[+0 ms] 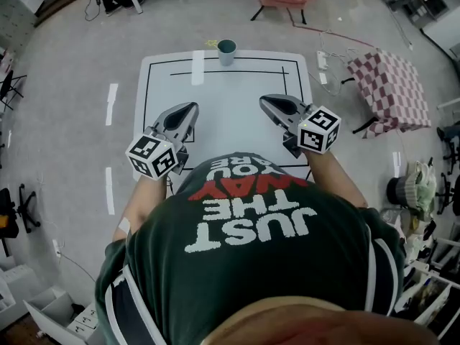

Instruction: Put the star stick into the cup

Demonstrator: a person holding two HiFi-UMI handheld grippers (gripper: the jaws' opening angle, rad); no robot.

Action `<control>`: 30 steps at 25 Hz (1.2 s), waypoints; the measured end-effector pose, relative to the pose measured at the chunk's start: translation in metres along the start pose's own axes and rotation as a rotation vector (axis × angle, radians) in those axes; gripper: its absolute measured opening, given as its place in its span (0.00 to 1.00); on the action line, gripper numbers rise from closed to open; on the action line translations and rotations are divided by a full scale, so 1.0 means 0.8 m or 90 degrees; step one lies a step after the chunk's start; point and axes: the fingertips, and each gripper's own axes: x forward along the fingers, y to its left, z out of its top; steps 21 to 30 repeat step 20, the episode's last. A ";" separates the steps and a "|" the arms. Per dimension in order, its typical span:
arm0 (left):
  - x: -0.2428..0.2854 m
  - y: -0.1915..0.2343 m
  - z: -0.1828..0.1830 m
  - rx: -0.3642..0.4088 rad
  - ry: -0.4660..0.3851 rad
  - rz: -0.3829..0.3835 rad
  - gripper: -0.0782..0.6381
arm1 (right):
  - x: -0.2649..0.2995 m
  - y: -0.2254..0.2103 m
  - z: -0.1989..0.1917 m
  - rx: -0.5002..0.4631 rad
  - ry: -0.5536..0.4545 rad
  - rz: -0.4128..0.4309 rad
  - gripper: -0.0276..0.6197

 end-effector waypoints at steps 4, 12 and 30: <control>0.001 0.000 -0.003 -0.002 0.004 0.000 0.12 | 0.000 0.001 -0.004 -0.005 0.004 0.003 0.09; -0.006 0.006 -0.003 -0.002 0.009 0.001 0.12 | 0.009 0.010 -0.003 -0.012 0.011 0.008 0.09; -0.006 0.008 -0.005 -0.001 0.010 0.000 0.12 | 0.011 0.012 -0.006 -0.018 0.016 0.013 0.09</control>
